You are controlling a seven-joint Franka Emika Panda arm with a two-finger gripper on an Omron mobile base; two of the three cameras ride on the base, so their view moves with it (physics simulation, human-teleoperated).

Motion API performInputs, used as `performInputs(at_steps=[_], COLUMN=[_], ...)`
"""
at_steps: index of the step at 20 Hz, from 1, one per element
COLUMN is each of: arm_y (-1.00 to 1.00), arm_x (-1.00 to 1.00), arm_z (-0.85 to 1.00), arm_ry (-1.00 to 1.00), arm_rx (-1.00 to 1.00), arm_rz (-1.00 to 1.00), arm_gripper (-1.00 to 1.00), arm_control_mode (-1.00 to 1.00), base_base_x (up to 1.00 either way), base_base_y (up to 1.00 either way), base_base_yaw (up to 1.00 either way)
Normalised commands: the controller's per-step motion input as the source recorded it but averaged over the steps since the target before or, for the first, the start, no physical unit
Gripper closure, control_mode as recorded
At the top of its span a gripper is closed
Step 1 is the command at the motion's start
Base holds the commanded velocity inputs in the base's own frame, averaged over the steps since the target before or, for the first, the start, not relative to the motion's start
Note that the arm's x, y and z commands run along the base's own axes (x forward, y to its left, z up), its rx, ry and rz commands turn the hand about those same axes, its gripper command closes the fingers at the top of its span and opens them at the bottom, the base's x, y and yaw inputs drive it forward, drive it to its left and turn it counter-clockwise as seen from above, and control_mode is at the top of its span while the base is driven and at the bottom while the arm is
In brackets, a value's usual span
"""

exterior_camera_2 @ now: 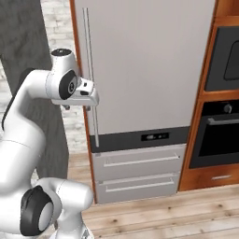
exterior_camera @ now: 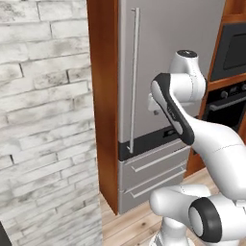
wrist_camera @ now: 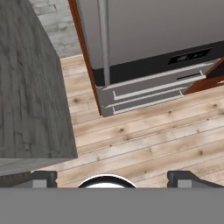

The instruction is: Retrieve a lemon from the fridge and place it on the cutting board with the fish.

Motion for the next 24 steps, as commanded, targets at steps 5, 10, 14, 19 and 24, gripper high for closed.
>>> performInputs(at_steps=[5, 10, 14, 19, 24], arm_y=[0.00, 0.00, 0.00, 0.01, 0.36], arm_x=[0.00, 0.09, 0.43, 0.63, 0.75], arm_z=[0.00, -0.03, -0.15, -0.19, -0.03], arm_ry=[0.00, 0.00, -0.11, -0.14, -0.03], arm_rx=[0.00, 0.00, 0.02, 0.02, 0.00], arm_rz=[0.00, 0.00, 0.15, 0.16, -0.02], arm_gripper=[-1.00, -1.00, -1.00, -1.00, -1.00], arm_control_mode=[1.00, -1.00, -1.00, -1.00, -1.00], base_base_x=[0.00, 0.04, 0.00, 0.00, 0.00], base_base_y=[0.24, 0.00, 0.00, 0.00, 0.00], base_base_yaw=[-0.04, 0.00, 0.00, 0.00, 0.00])
